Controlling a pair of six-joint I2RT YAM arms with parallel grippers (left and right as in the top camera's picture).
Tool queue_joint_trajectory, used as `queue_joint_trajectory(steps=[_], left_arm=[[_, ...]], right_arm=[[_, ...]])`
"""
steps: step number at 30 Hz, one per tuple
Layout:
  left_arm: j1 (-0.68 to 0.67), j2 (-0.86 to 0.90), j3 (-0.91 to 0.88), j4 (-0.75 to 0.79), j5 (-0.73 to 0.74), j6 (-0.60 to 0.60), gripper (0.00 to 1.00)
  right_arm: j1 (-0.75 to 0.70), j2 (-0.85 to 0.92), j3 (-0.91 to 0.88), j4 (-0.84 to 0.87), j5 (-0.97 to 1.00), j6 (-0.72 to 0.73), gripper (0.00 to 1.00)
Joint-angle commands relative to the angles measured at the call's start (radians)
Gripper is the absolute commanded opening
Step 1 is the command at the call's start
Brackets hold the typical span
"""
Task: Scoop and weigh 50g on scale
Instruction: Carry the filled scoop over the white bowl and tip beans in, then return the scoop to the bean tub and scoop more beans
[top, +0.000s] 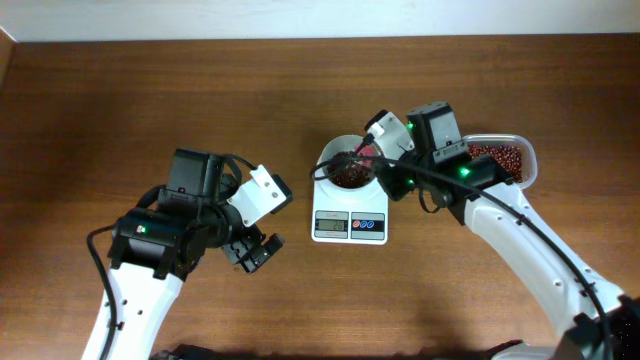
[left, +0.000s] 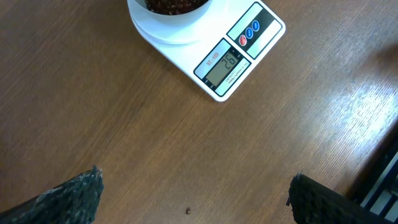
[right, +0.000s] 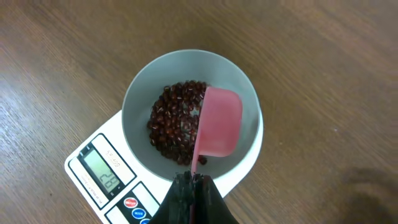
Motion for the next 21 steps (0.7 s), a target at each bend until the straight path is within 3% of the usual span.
queue_joint_trajectory(steps=[1,6,15,18,21], left_arm=[[0.004,-0.01,0.021,0.002,0.014,0.015,0.99],[0.004,-0.01,0.021,0.002,0.014,0.015,0.99],[0.004,-0.01,0.021,0.002,0.014,0.015,0.99],[0.004,-0.01,0.021,0.002,0.014,0.015,0.99],[0.004,-0.01,0.021,0.002,0.014,0.015,0.99]], right_arm=[[0.015,-0.086,0.022,-0.019,0.016,-0.01,0.04],[0.069,-0.039,0.021,-0.06,0.124,-0.016,0.04],[0.066,-0.129,0.026,-0.011,0.019,0.091,0.04],[-0.003,-0.14,0.029,-0.063,0.018,0.231,0.04],[-0.174,-0.189,0.048,-0.221,0.018,0.244,0.04]])
